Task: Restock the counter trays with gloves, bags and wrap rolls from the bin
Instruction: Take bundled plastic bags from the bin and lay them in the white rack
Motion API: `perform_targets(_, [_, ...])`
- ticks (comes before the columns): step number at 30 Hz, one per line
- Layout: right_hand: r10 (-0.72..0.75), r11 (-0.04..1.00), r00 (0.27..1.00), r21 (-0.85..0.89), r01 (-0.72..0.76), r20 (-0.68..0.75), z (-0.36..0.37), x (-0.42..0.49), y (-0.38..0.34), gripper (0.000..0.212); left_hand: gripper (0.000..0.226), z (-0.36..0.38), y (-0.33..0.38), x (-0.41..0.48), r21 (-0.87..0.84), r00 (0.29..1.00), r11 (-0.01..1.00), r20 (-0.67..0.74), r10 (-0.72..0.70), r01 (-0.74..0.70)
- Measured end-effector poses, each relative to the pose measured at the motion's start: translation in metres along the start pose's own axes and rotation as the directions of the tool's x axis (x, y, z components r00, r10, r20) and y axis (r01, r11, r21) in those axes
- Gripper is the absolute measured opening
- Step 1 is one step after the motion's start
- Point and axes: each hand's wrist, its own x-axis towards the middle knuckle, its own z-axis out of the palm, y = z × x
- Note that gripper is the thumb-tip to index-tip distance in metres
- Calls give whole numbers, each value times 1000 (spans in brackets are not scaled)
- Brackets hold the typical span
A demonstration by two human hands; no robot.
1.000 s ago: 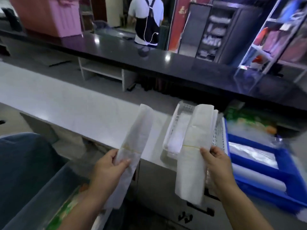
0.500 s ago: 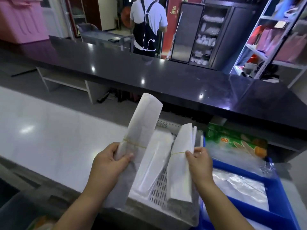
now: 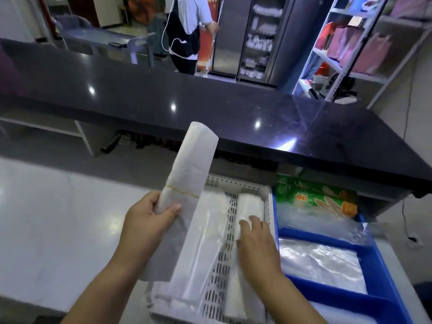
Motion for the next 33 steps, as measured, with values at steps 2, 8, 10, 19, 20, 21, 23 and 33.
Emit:
perform_targets(2, [21, 994, 987, 101, -38, 161, 12, 2, -3, 54, 8, -2, 2, 9, -7, 1000, 1000, 14, 6, -6])
perform_targets(8, [32, 999, 950, -8, -31, 309, 45, 0, 7, 88, 7, -9, -4, 33, -15, 997, 1000, 76, -7, 8])
perform_targets(10, [27, 1000, 956, -19, -23, 292, 48, 0, 9, 88, 7, -10, -8, 40, -28, 996, 999, 88, -17, 20])
perform_targets(19, [-13, 935, 991, 351, 60, -136, 12, 2, -34, 37, 7, -13, -16, 53, -74, 992, 997, 127, -28, 38])
perform_targets(20, [22, 866, 990, 498, 52, -142, 5, 5, -44, 33, 7, -11, -15, 54, -82, 989, 995, 142, -40, 52])
perform_targets(21, [55, 785, 991, 618, 33, -122, -1, 10, -54, 31, 7, -8, -13, 53, -82, 986, 995, 157, -46, 59])
perform_targets(23, [101, 596, 994, 803, -23, -47, -11, 21, -70, 31, 5, 1, -10, 52, -52, 982, 998, 185, -37, 47])
perform_targets(33, [431, 106, 891, 973, -206, 141, -25, 15, -26, 32, 25, 67, -16, 27, 105, 831, 994, 550, -79, 25])
